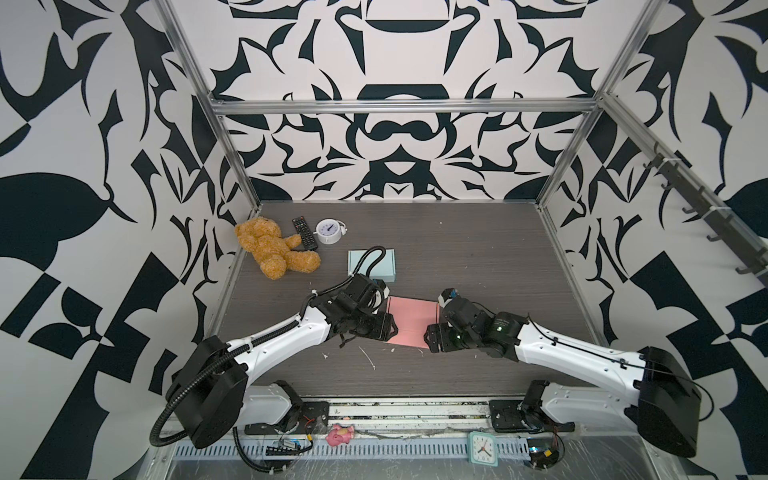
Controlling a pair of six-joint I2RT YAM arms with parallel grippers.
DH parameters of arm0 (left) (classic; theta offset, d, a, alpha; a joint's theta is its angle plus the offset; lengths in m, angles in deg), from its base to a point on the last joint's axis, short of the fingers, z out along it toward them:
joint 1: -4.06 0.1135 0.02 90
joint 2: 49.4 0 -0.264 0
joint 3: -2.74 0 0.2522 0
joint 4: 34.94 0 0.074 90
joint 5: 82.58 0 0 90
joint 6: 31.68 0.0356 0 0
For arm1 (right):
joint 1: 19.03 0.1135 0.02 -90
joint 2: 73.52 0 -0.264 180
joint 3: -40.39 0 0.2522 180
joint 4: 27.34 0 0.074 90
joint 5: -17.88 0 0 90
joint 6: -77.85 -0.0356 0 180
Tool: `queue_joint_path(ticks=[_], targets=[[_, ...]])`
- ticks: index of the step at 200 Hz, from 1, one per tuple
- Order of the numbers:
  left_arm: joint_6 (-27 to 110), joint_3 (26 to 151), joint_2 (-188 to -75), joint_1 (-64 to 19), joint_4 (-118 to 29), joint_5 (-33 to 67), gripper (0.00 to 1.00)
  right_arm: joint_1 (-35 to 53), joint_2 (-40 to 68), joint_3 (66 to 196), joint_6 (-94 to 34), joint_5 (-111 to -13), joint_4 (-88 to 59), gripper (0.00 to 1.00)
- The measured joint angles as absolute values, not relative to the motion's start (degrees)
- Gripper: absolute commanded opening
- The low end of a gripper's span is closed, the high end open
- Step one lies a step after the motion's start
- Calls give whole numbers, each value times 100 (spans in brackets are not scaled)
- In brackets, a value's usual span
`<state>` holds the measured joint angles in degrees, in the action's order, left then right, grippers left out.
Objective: Fold the paper box
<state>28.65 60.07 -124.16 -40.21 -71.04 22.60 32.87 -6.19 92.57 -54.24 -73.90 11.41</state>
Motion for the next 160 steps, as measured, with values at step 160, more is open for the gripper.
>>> queue_joint_path(ticks=[160], targets=[[2806,5913,-12494,-4021,-6916,2266,59,3495,-490,9207,-5583,-7431,1008,93]])
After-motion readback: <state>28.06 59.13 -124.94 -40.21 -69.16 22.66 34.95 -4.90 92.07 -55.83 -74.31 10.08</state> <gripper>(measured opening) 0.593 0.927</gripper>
